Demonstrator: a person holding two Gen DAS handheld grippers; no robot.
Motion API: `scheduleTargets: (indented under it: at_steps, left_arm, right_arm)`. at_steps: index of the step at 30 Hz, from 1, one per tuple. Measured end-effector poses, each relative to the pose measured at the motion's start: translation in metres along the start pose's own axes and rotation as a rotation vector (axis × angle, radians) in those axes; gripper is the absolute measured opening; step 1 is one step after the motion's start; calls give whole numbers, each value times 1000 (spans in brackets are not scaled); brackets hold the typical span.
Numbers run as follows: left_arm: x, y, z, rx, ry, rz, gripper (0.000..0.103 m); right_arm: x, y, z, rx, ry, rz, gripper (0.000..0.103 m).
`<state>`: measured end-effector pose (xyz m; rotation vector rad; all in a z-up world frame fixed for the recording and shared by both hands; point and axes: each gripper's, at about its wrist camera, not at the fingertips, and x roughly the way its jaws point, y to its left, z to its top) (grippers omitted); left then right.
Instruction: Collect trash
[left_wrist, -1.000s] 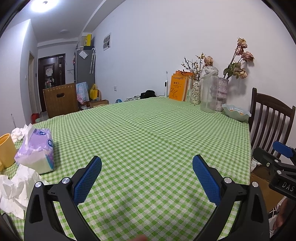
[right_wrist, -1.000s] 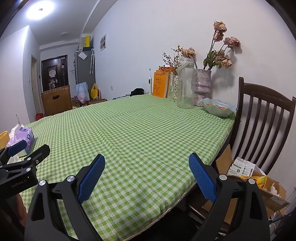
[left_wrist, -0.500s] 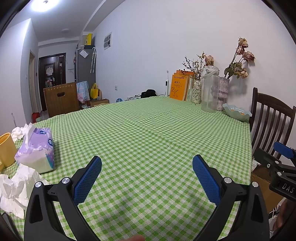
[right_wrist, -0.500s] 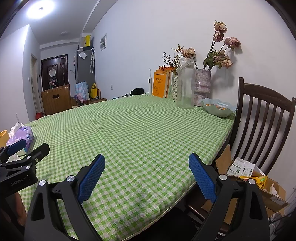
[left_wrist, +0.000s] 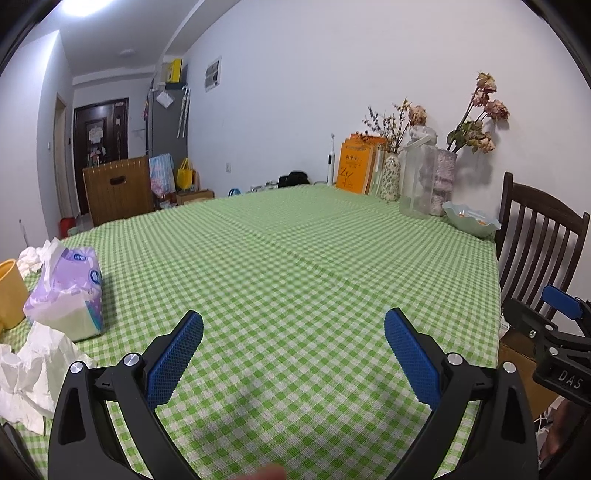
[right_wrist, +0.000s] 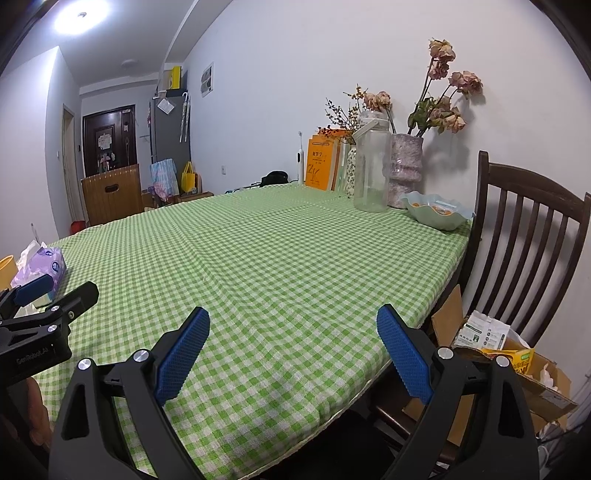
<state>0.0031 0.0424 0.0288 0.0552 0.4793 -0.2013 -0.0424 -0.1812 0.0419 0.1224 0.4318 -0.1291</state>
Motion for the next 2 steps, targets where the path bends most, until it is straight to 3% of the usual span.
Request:
scheduleTargets:
  at_steps: [2]
  left_arm:
    - [4,4,0,-20,28,7,95]
  right_arm:
    - [8,1,-2,-19,10,6,94]
